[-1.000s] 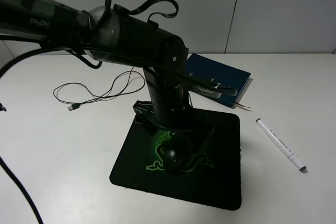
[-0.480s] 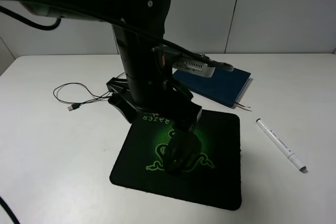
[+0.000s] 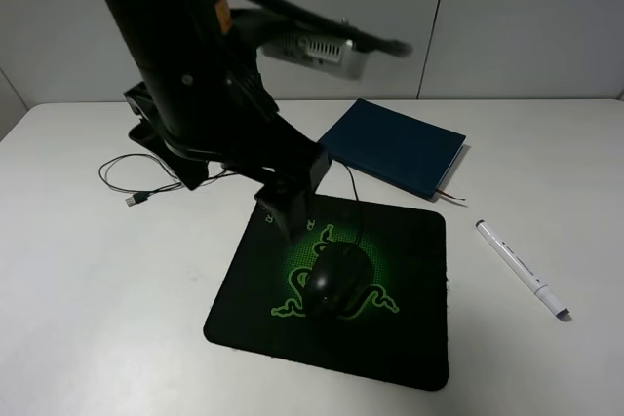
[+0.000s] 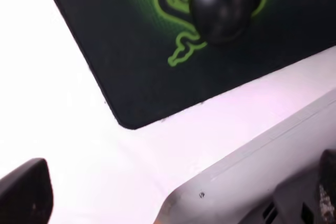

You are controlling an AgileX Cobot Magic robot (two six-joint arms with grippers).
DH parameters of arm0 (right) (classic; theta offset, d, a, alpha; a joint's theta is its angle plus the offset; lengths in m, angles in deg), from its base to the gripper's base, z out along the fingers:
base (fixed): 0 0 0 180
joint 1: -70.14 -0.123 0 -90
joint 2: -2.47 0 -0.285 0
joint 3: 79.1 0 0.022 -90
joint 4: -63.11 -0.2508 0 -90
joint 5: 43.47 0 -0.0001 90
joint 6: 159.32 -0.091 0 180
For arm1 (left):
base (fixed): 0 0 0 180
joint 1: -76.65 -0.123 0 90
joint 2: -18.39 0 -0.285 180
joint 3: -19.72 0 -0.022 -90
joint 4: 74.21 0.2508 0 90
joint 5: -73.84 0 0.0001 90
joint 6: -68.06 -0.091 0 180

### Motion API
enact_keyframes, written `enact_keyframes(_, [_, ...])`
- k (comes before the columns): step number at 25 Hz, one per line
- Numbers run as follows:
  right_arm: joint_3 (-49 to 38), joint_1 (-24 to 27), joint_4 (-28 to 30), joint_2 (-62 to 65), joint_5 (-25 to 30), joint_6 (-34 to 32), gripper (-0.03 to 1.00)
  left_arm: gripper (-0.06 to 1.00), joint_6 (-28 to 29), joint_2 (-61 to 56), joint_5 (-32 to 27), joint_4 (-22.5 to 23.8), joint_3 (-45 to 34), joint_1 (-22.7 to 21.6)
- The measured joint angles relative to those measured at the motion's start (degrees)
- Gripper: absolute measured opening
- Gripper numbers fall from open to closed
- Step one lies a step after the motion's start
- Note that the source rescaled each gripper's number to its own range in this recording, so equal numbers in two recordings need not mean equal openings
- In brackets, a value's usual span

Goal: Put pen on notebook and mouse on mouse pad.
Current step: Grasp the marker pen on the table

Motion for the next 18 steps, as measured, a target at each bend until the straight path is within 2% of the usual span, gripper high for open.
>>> enact_keyframes(3, [0.0, 0.0, 0.0, 0.0, 0.0, 0.0, 1.00, 1.00, -0.5, -4.9, 0.0, 1.3, -1.9, 0.0])
enact_keyframes(8, [0.0, 0.0, 0.0, 0.0, 0.0, 0.0, 1.00, 1.00, -0.8, -16.3, -0.1, 1.7, -9.4, 0.0])
enact_keyframes(18, [0.0, 0.0, 0.0, 0.0, 0.0, 0.0, 1.00, 1.00, -0.9, -48.9, -0.3, 1.9, -27.1, 0.0])
